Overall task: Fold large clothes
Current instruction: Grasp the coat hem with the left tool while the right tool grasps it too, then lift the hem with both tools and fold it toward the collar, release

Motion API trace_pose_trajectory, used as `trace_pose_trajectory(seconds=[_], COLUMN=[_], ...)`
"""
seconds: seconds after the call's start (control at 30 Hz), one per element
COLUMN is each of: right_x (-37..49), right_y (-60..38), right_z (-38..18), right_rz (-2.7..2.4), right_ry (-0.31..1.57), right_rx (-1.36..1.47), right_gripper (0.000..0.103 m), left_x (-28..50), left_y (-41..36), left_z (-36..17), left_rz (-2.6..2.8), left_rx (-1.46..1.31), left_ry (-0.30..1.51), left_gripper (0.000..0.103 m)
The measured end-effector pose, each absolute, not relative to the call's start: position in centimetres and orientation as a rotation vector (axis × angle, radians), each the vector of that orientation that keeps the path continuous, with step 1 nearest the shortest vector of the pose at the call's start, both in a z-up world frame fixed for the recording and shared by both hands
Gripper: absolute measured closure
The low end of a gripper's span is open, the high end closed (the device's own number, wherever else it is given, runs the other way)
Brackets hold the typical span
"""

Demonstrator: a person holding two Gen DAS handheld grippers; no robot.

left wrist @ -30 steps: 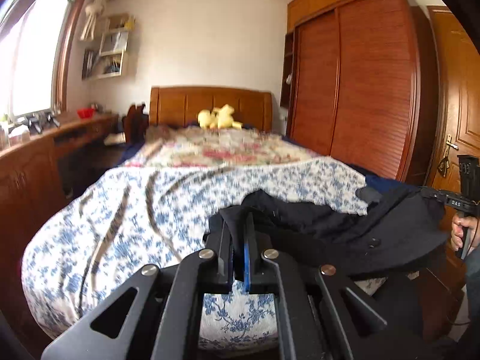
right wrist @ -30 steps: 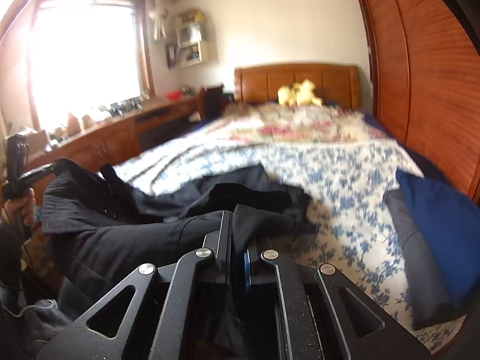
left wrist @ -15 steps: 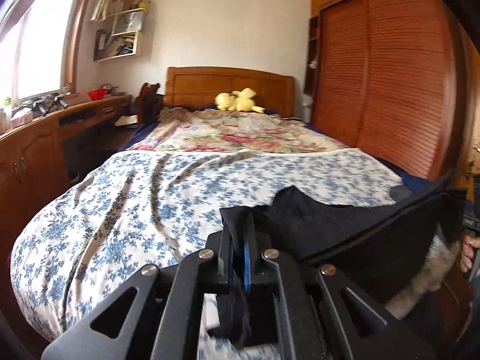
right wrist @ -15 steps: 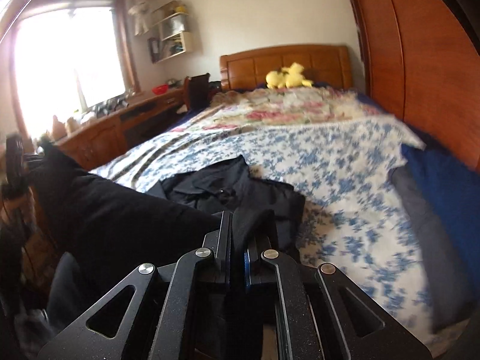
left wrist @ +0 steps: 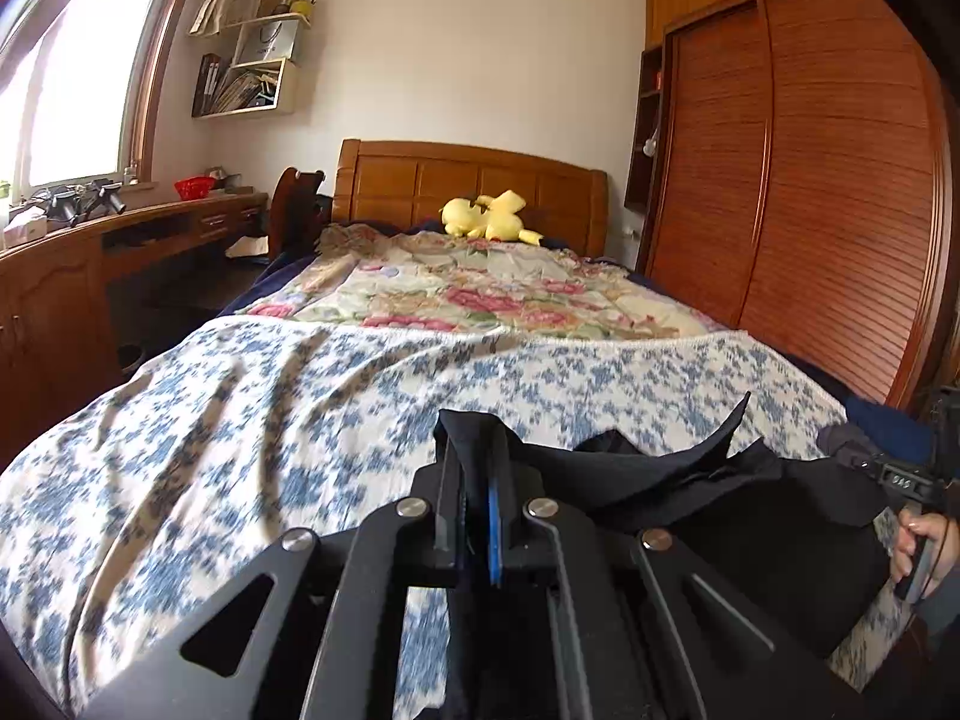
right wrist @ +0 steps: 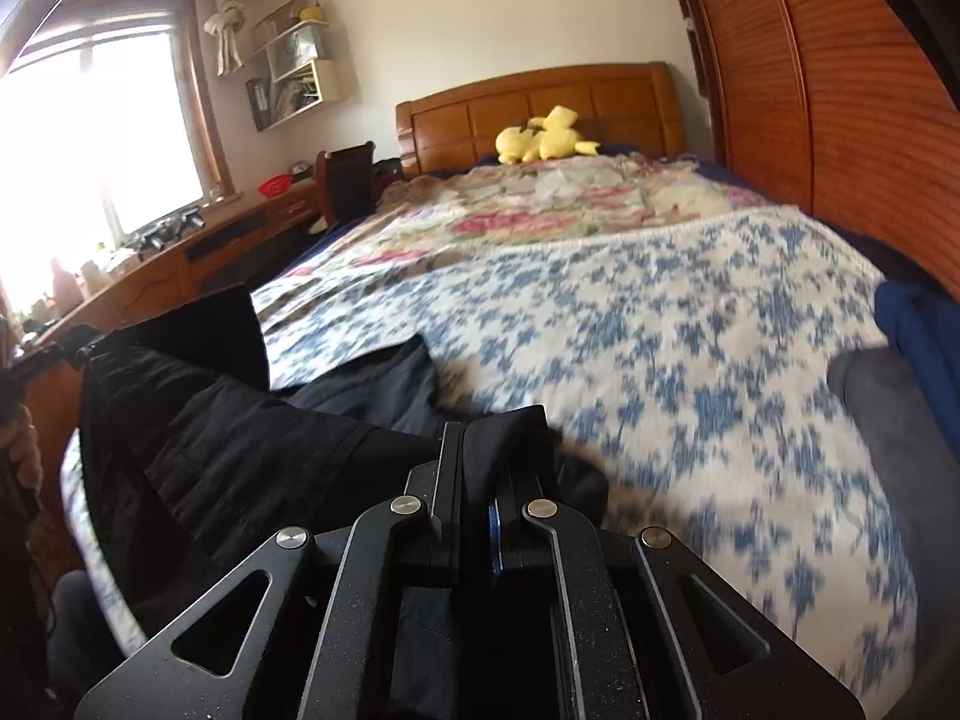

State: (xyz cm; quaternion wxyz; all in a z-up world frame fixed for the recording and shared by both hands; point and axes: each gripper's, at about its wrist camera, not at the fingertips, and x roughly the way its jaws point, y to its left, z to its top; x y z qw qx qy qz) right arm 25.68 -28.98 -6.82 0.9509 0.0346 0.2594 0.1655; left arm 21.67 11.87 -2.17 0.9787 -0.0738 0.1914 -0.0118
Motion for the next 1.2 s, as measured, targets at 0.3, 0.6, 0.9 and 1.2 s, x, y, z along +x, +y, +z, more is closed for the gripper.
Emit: trace_pose_trajectory(seconds=[0.3, 0.6, 0.9, 1.2], right_x=[33.3, 36.1, 36.0, 35.2], right_y=[-27.4, -25.4, -24.1, -22.7], right_z=[-7.2, -10.1, -9.1, -6.7], right_rz=[0.236, 0.183, 0.143, 0.133], right_ry=[0.545, 0.644, 0.670, 0.605], right_rx=[-0.040, -0.132, -0.140, -0.125], right_gripper=[0.100, 0.097, 0.080, 0.042], left_x=[26.1, 27.9, 27.1, 27.1], left_y=[11.4, 10.8, 11.4, 9.5], left_z=[-2.7, -5.7, -5.5, -7.4], left_rz=[-0.077, -0.109, -0.129, -0.213], left_rx=[-0.126, -0.094, -0.121, -0.136], left_ry=[0.388, 0.479, 0.476, 0.537], left_gripper=[0.100, 0.096, 0.078, 0.076])
